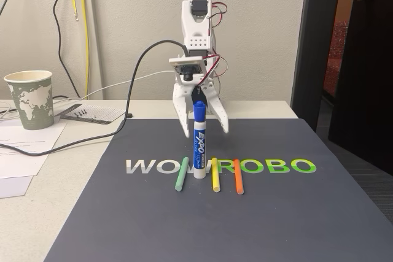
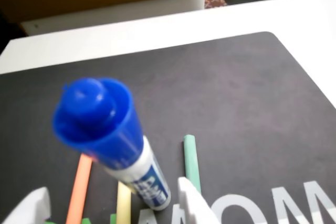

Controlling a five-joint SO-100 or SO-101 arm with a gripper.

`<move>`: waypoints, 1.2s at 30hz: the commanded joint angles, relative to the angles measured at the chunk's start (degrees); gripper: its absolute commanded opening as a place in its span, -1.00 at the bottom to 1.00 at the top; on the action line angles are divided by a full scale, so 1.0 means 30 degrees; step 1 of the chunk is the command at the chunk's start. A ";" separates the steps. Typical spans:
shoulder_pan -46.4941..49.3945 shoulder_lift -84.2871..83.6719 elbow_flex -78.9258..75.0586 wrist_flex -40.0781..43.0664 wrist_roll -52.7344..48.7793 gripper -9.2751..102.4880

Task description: Pick up the blue marker.

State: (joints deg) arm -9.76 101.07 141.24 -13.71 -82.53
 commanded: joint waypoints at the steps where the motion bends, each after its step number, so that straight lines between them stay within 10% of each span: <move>1: 0.0176 -0.0205 -0.1143 -0.0322 0.0205 -0.26; 36: 0.0234 -0.2432 -0.2227 -0.1582 0.0234 -0.39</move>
State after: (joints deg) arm -9.40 93.43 136.93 -17.49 -82.18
